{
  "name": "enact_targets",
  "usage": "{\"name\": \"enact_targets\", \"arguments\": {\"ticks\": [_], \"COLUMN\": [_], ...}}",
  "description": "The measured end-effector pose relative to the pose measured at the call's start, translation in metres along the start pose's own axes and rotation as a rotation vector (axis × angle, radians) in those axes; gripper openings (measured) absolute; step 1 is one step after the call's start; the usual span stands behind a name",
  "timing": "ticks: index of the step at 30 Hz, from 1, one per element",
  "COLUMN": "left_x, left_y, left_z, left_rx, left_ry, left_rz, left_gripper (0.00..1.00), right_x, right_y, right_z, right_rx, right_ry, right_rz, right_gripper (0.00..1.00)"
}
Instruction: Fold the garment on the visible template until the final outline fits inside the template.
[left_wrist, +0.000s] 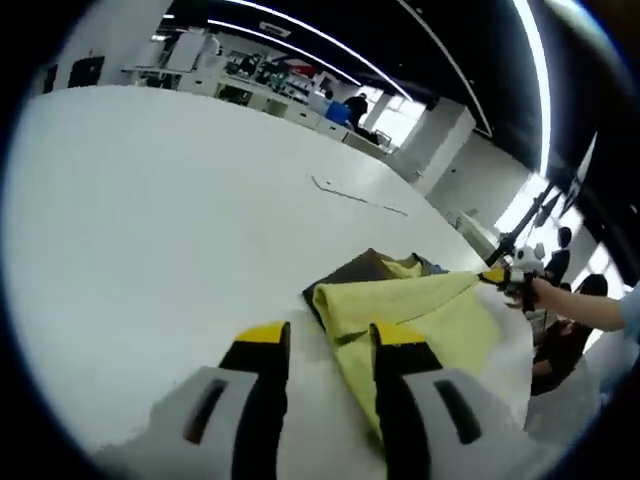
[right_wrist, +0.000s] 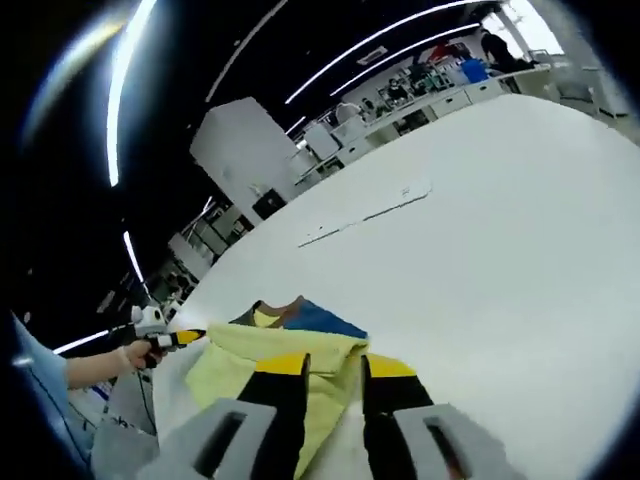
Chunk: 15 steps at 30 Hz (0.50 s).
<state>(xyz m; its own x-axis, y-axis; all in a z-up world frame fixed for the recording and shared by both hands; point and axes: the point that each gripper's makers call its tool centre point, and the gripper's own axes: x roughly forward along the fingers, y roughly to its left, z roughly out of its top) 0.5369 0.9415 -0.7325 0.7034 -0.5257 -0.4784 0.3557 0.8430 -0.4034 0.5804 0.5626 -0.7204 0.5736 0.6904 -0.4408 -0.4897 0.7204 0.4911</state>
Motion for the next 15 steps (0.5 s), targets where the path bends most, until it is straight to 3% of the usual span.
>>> {"name": "enact_targets", "arguments": {"ticks": [3,4,5,7,8,11,14,15], "left_x": [-0.006,-0.007,-0.007,-0.008,-0.008,-0.006,-0.002,-0.001], "left_y": [0.002,0.001,0.0,0.0,0.002,-0.003,-0.006,-0.005], "left_z": [0.007,0.009,0.01,0.01,0.01,0.009,0.01,0.009], "left_rx": [0.203,0.237,0.269,0.351,0.451,0.583,0.748,0.793], "left_ry": [0.03,0.031,0.04,0.088,0.113,0.155,0.185,0.201], "left_rz": [0.025,0.026,0.02,0.022,0.039,0.036,0.051,0.054], "left_gripper": [0.36,0.36,0.38,0.41,0.4,0.38,0.39,0.38], "right_x": [0.0,-0.001,-0.002,-0.001,-0.001,0.0,0.002,0.003], "right_y": [-0.013,-0.014,-0.013,-0.006,-0.005,-0.004,0.001,0.0], "right_z": [-0.002,-0.001,-0.001,-0.003,-0.003,0.001,0.001,0.002], "right_rx": [-0.192,-0.297,-0.347,-0.401,-0.435,-0.6,-0.622,-0.676], "right_ry": [0.042,0.053,0.064,0.092,0.105,0.127,0.148,0.16], "right_rz": [-0.03,-0.05,-0.05,-0.031,-0.03,-0.06,-0.05,-0.057], "right_gripper": [0.31,0.3,0.3,0.31,0.3,0.22,0.25,0.25]}}
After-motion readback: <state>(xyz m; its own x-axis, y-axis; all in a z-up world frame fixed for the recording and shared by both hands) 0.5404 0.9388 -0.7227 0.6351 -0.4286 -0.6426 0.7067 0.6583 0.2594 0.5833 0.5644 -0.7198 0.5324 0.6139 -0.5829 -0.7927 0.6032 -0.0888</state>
